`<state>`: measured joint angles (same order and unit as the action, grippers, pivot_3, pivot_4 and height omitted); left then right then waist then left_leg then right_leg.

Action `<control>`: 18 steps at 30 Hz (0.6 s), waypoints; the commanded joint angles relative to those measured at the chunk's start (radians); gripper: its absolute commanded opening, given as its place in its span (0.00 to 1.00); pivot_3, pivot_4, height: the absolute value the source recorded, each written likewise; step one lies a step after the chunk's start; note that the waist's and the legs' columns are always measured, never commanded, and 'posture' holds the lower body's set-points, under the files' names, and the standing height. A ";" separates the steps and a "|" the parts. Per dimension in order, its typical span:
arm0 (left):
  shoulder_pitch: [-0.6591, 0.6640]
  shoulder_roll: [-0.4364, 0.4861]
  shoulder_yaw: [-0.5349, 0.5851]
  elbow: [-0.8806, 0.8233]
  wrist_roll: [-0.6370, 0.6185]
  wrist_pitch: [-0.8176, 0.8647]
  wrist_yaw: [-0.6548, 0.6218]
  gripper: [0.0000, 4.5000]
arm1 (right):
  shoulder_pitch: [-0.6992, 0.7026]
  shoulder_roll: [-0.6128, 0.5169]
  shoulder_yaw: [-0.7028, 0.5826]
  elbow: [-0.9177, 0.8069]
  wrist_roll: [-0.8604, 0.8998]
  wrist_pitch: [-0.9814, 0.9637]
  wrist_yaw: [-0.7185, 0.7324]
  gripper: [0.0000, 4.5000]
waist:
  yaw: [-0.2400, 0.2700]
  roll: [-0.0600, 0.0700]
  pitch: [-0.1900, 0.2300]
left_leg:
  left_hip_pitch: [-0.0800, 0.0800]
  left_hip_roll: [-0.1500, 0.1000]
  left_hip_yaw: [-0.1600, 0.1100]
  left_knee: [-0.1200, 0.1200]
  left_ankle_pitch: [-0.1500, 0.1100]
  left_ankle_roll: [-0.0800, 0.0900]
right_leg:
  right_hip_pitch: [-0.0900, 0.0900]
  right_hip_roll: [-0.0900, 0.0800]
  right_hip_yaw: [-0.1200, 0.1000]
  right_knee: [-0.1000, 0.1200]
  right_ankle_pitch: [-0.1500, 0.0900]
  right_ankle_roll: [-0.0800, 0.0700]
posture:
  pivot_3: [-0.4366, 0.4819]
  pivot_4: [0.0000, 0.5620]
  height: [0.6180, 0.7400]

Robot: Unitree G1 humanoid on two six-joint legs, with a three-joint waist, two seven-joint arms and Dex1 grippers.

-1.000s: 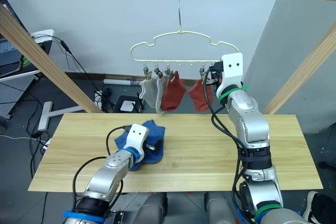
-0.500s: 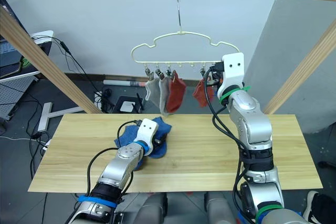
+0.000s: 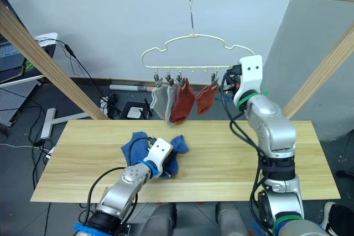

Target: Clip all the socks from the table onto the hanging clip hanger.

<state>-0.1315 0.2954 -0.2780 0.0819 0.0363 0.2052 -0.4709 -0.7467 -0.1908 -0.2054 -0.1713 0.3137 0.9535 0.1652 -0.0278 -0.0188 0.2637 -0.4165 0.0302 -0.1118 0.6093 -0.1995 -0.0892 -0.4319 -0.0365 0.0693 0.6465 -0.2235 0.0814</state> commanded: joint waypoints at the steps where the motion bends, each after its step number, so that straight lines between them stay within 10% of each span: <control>1: -0.051 0.025 -0.037 -0.108 0.001 -0.217 -0.091 0.00 | -0.117 0.064 -0.291 0.064 0.127 0.309 -0.116 0.00 | 0.002 0.000 0.000 | 0.000 0.000 0.000 0.000 0.000 0.000 | 0.000 0.000 -0.001 0.000 0.000 -0.001 | 0.48 0.41 1.00; 5: -0.111 0.022 -0.047 -0.101 0.015 -0.338 -0.113 0.00 | -0.250 0.155 -0.526 0.080 0.121 0.553 -0.239 0.00 | 0.001 0.001 -0.001 | 0.000 0.000 0.000 0.000 0.001 0.001 | 0.000 0.000 -0.002 0.001 0.001 -0.003 | 0.48 0.41 1.00; 18: -0.300 -0.128 -0.052 0.052 0.057 -0.464 -0.053 0.00 | -0.278 0.203 -0.550 0.009 0.121 0.661 -0.280 0.00 | -0.004 0.001 -0.001 | 0.000 -0.001 0.000 0.000 0.001 0.002 | 0.002 -0.001 -0.003 0.000 0.001 -0.002 | 0.45 0.42 1.00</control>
<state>-0.4112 0.1733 -0.3448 0.1292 0.0875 -0.2306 -0.5401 -1.0555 0.0082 -0.7295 -0.1445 0.4549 1.5988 -0.0693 -0.0316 -0.0175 0.2623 -0.4166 0.0293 -0.1125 0.6091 -0.1986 -0.0873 -0.4302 -0.0376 0.0666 0.6462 -0.2226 0.0801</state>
